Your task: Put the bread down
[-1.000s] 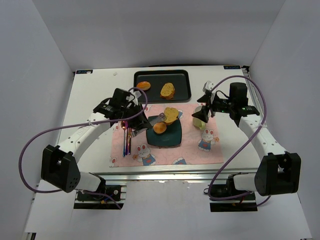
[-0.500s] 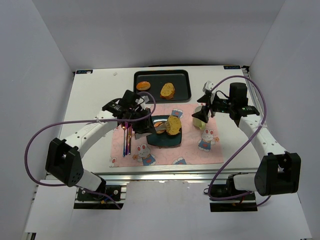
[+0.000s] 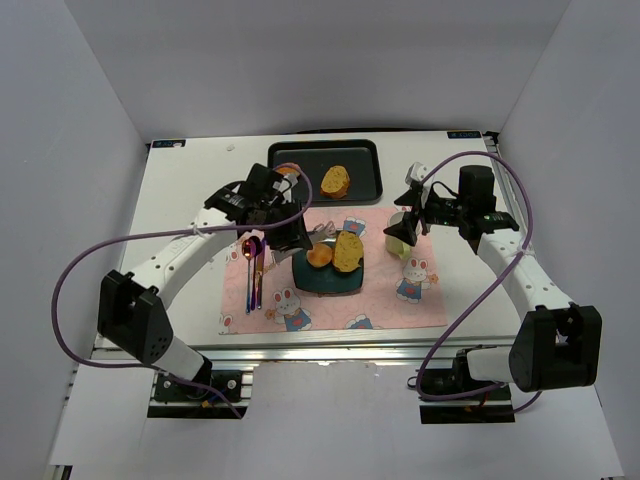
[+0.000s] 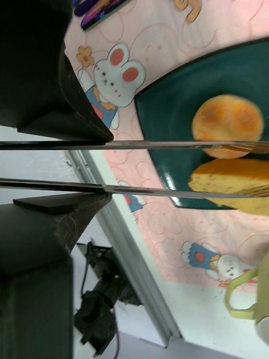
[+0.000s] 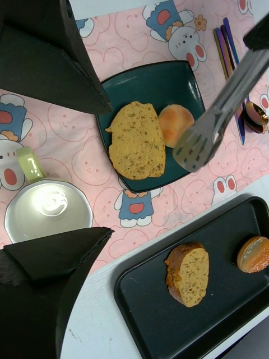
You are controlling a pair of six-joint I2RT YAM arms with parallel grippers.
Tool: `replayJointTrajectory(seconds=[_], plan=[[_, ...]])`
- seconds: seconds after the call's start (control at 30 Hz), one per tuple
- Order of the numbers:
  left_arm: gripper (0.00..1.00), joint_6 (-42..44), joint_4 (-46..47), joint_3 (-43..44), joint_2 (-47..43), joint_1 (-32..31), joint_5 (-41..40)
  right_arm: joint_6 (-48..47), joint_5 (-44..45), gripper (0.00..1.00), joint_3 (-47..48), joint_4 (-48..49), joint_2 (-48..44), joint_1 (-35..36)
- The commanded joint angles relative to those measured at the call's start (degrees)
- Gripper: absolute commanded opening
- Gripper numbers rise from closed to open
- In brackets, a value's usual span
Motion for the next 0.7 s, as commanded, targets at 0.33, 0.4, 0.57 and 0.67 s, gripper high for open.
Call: replayJointTrajectory(seconds=[0.33,0.4,0.57,0.67], plan=[[0.40,-0.8,17.4,17.3,20.5,9.9,-2.6,2.5,-3.1,0.86,-1.0,4.4,-0.5,-0.2],[0.41,0.5,17.0,21.3,24.3,10.8,-1.6,2.3,-3.2,0.86,-0.9,4.4,-0.3,-0.2],[0.45,-0.1,20.0,28.0,31.8,11.7,1.9,2.8,-3.3,0.86,-0.9,5.3,0.1,-0.2],[0.46,-0.5,21.4,29.4,33.5,11.7,3.5,2.7,-3.1,0.86,-1.1,5.3,-0.1,-0.2]])
